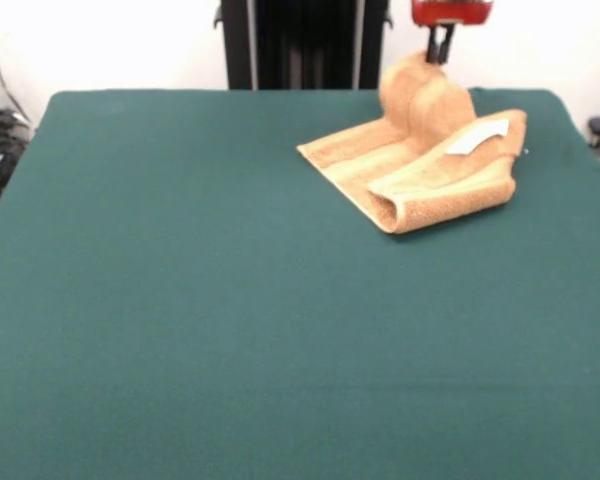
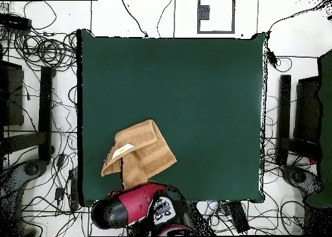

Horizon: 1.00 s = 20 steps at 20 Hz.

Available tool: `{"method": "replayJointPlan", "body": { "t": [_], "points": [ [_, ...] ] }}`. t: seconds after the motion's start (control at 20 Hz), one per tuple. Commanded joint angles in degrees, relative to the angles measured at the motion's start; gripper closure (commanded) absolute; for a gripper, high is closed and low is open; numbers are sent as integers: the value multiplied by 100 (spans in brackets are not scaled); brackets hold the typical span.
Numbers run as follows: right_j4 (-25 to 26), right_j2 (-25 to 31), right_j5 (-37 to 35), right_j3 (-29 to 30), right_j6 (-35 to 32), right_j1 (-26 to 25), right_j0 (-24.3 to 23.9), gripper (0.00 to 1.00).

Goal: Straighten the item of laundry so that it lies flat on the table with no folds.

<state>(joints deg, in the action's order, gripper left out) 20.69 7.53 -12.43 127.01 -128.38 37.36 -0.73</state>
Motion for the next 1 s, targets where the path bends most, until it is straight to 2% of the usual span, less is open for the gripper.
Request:
{"method": "replayJointPlan", "body": {
  "t": [0.05, 0.4, 0.45, 0.7, 1.0],
  "points": [
    [235, 4, 897, -628, -472, -1013, 293, 100],
    [377, -207, 1623, -1066, -481, -1769, 532, 100],
    [367, -274, 1566, -1235, -439, -2024, 670, 100],
    [343, -196, 1277, -1342, -253, -2184, 673, 100],
    [232, -286, 103, -1564, 90, -2192, 800, 100]
  ]
}}
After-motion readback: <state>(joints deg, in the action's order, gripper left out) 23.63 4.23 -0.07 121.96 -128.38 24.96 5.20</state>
